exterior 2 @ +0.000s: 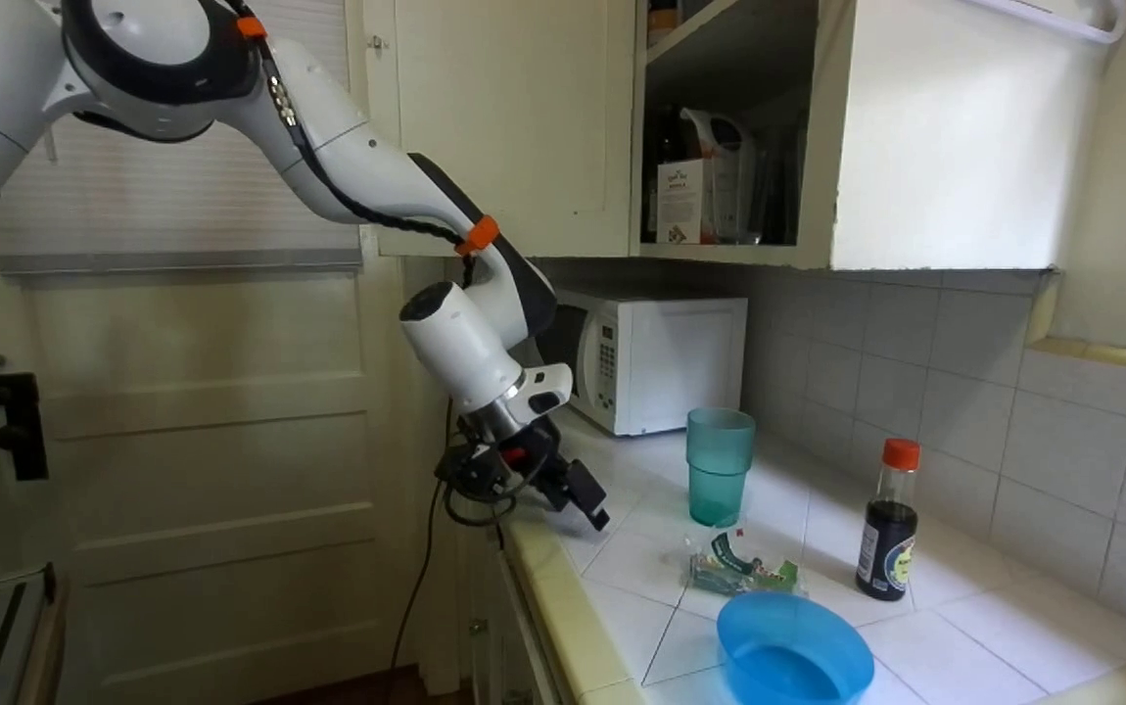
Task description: Remove the blue cup from the cupboard
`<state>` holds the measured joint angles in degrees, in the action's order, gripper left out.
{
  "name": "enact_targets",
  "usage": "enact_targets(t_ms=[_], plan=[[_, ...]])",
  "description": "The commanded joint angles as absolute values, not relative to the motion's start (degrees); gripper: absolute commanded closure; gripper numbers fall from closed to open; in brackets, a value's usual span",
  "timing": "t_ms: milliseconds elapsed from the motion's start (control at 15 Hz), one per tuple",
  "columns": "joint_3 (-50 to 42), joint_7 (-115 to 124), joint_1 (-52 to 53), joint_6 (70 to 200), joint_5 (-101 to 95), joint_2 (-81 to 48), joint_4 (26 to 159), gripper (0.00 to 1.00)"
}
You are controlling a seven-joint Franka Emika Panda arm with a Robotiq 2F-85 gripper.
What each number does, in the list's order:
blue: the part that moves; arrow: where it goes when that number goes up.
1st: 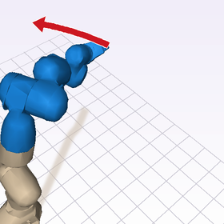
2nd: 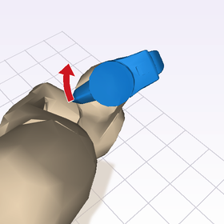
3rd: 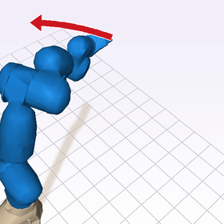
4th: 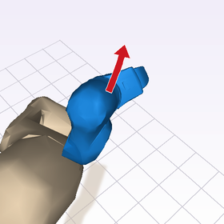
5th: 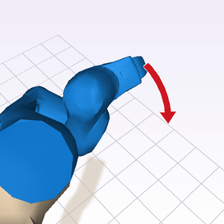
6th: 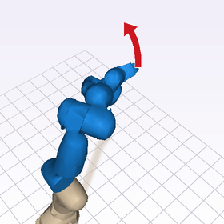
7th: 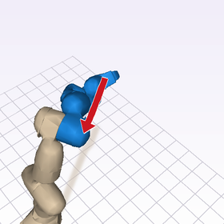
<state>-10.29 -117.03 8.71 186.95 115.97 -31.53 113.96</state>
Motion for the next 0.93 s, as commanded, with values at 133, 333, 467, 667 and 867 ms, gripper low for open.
enact_targets(t_ms=[133, 333, 467, 667, 867], plan=[[-6.68, -122.17, 7.86, 204.58, 115.93, -17.01, 130.8, 0.0], [-7.56, -122.82, 9.66, 218.36, 115.18, -10.22, 138.03, 0.0], [-7.43, -124.49, 10.0, 227.34, 114.95, -5.66, 142.6, 0.0], [-3.35, -128.55, 4.95, 236.96, 111.06, 3.12, 150.79, 0.0], [-2.35, -127.43, 3.67, 236.6, 111.76, 0.96, 148.4, 0.0]])
